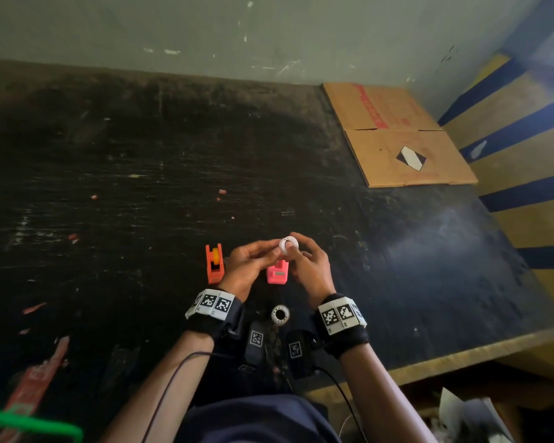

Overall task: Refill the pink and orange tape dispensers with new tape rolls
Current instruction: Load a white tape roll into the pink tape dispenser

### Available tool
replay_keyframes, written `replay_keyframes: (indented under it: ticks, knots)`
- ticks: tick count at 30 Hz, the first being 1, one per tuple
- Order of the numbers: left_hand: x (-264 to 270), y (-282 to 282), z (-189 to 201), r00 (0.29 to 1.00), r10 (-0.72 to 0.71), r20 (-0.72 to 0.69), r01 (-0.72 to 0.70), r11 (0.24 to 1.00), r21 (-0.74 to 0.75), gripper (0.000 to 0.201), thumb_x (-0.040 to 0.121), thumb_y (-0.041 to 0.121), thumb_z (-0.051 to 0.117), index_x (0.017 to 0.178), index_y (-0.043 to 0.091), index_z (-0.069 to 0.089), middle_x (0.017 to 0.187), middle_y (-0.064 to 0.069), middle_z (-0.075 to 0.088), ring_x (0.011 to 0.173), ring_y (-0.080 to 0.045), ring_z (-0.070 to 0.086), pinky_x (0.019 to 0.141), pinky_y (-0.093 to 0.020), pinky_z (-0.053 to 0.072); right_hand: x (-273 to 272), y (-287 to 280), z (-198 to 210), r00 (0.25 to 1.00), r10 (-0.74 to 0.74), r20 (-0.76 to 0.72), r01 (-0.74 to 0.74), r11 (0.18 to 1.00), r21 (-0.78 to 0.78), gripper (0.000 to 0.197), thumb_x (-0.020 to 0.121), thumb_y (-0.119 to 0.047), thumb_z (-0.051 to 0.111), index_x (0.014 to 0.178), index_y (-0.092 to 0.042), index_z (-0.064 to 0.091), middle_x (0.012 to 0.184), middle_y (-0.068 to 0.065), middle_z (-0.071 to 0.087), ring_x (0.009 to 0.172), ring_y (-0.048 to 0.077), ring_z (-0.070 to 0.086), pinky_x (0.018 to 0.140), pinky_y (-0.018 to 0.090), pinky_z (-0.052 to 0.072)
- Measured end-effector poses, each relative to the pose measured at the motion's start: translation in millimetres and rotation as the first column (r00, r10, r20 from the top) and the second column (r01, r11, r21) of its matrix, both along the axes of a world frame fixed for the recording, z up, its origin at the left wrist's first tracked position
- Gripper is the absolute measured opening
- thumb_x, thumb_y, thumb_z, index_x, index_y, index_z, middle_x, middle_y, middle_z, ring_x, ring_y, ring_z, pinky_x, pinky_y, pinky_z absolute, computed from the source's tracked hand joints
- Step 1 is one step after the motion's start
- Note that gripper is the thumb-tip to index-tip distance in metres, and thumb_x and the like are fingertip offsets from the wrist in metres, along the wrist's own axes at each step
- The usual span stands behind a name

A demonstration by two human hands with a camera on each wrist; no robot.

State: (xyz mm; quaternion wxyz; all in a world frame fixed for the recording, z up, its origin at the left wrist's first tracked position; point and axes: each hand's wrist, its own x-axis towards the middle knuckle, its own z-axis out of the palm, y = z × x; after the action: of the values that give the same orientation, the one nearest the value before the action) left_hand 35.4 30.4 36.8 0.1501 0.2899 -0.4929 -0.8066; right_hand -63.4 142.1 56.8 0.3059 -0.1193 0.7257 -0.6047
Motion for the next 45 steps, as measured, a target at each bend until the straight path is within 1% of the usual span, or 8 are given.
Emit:
replay_keyframes:
  ticks: [9, 16, 22, 27, 30, 33, 39, 45]
  knots:
    - [6.5, 5.7, 0.7, 0.992, 0.099, 0.079, -0.100, 0.995, 0.007, 0.023, 0.084, 0.007, 0.074, 0.107, 0.004, 0.075, 0.103, -0.014, 0.078, 0.094, -0.022, 0.076, 0.088, -0.030, 0.058, 2.5, 10.2, -7.1, 0.993, -0.099, -0.062, 0.096, 0.994, -0.054, 0.007, 0.087, -0.015, 0.076, 0.091, -0.012, 0.071, 0.077, 0.010, 0.077, 0.066, 0.020, 0.073, 0.065, 0.034, 0.061]
    - [19.3, -4.5, -10.2, 0.953, 0.171, 0.249, -0.140, 0.981, -0.137, 0.023, 0.084, 0.008, 0.076, 0.106, 0.008, 0.076, 0.097, -0.004, 0.078, 0.087, -0.014, 0.074, 0.084, -0.027, 0.058, -2.2, 47.8, -56.9, 0.937, 0.084, -0.338, 0.102, 0.861, 0.497, 0.009, 0.083, -0.019, 0.073, 0.086, -0.019, 0.082, 0.081, 0.000, 0.079, 0.080, 0.012, 0.073, 0.071, 0.013, 0.050]
    - [25.6, -6.5, -16.4, 0.926, 0.197, 0.323, -0.161, 0.977, -0.137, 0.022, 0.084, 0.009, 0.076, 0.106, 0.009, 0.076, 0.096, -0.002, 0.078, 0.080, -0.010, 0.074, 0.079, -0.022, 0.057, 12.9, 84.8, -95.2, 0.917, 0.217, -0.335, 0.073, 0.733, 0.676, 0.016, 0.084, -0.017, 0.066, 0.089, -0.016, 0.081, 0.090, 0.010, 0.078, 0.092, 0.027, 0.073, 0.073, 0.024, 0.049]
    - [27.8, -6.2, -22.5, 0.911, 0.180, 0.371, -0.142, 0.982, -0.127, 0.022, 0.083, 0.010, 0.077, 0.106, 0.010, 0.076, 0.097, -0.003, 0.078, 0.088, -0.015, 0.074, 0.084, -0.026, 0.058, 24.5, 80.3, -91.3, 0.769, 0.458, -0.446, -0.038, 0.729, 0.684, 0.054, 0.076, -0.030, 0.073, 0.128, -0.028, 0.061, 0.124, 0.001, 0.053, 0.115, 0.021, 0.052, 0.089, 0.035, 0.049]
    - [28.2, -6.0, -25.0, 0.912, 0.154, 0.381, -0.113, 0.985, -0.127, 0.023, 0.084, 0.010, 0.077, 0.107, 0.010, 0.076, 0.099, -0.004, 0.078, 0.087, -0.014, 0.073, 0.085, -0.027, 0.057, 30.1, 68.9, -92.1, 0.552, 0.700, -0.454, -0.157, 0.622, 0.767, 0.067, 0.069, -0.031, 0.074, 0.133, -0.036, 0.054, 0.126, -0.001, 0.050, 0.117, 0.022, 0.044, 0.093, 0.038, 0.039]
    - [28.6, -5.0, -24.3, 0.910, 0.132, 0.394, -0.088, 0.988, -0.128, 0.022, 0.084, 0.011, 0.077, 0.106, 0.011, 0.077, 0.098, -0.002, 0.077, 0.088, -0.014, 0.073, 0.088, -0.030, 0.057, 33.8, 58.8, -97.3, 0.492, 0.750, -0.441, -0.164, 0.578, 0.800, 0.056, 0.074, -0.036, 0.074, 0.127, -0.038, 0.057, 0.121, -0.006, 0.058, 0.114, 0.022, 0.046, 0.090, 0.038, 0.032]
    - [31.7, -5.4, -26.1, 0.909, 0.079, 0.410, -0.013, 0.987, -0.163, 0.022, 0.084, 0.013, 0.077, 0.106, 0.012, 0.077, 0.101, -0.002, 0.077, 0.087, -0.013, 0.073, 0.087, -0.028, 0.056, 27.9, 53.3, -98.4, 0.671, 0.532, -0.516, -0.200, 0.800, 0.565, 0.042, 0.072, -0.026, 0.077, 0.112, -0.025, 0.061, 0.105, -0.005, 0.070, 0.095, 0.018, 0.064, 0.082, 0.035, 0.049]
    - [28.8, -2.7, -24.2, 0.919, 0.002, 0.394, 0.077, 0.980, -0.183, 0.021, 0.085, 0.010, 0.075, 0.106, 0.011, 0.076, 0.099, -0.005, 0.077, 0.084, -0.014, 0.072, 0.086, -0.028, 0.055, 17.1, 44.0, -80.3, 0.808, 0.365, -0.462, -0.190, 0.904, 0.382, 0.068, 0.067, -0.012, 0.085, 0.127, -0.020, 0.054, 0.091, -0.011, 0.070, 0.081, 0.001, 0.068, 0.071, 0.011, 0.053]
